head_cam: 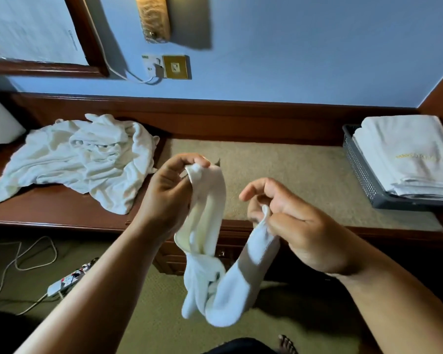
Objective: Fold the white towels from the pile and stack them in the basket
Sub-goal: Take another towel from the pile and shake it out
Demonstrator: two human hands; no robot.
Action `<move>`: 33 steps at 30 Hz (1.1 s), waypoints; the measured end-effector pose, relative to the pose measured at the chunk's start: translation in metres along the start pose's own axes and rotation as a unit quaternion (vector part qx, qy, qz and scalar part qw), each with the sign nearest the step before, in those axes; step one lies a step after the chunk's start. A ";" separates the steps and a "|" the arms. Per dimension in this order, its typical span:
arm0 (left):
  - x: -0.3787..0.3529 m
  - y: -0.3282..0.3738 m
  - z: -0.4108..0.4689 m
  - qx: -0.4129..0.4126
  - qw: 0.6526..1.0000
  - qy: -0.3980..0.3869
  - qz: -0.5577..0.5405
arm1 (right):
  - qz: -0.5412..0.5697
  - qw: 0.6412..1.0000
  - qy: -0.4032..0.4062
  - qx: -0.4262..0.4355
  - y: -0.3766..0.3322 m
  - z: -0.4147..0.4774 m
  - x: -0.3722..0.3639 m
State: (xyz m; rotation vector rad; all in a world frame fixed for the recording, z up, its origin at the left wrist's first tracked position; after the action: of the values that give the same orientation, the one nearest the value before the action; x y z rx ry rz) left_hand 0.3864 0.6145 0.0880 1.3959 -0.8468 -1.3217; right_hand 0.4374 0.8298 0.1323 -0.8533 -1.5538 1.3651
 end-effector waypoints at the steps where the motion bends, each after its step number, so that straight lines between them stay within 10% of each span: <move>1: -0.003 0.000 -0.007 0.013 0.999 -0.027 -0.011 | -0.001 1.000 -0.002 0.017 -0.006 0.001 0.001; 12: -0.028 -0.002 -0.056 0.168 0.961 -0.103 -0.193 | -0.016 0.943 0.310 0.123 -0.007 0.003 -0.008; 33: -0.036 0.000 -0.063 0.108 0.991 -0.019 -0.072 | -0.147 0.904 0.294 0.273 -0.015 -0.015 0.000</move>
State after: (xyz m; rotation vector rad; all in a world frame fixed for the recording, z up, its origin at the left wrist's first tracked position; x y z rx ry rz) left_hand 0.4423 0.6607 0.0924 1.6299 -0.9520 -1.4027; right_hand 0.4519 0.8335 0.1473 -0.5682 -0.7358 1.0950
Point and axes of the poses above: each hand's wrist, its own z-axis towards the middle knuckle, its own x-axis out of the back of the hand, y = z × x, the point moved 2 cm from there along z, towards the middle knuckle, and after that the axes turned 14 degrees about y, right-handed, at the moved point
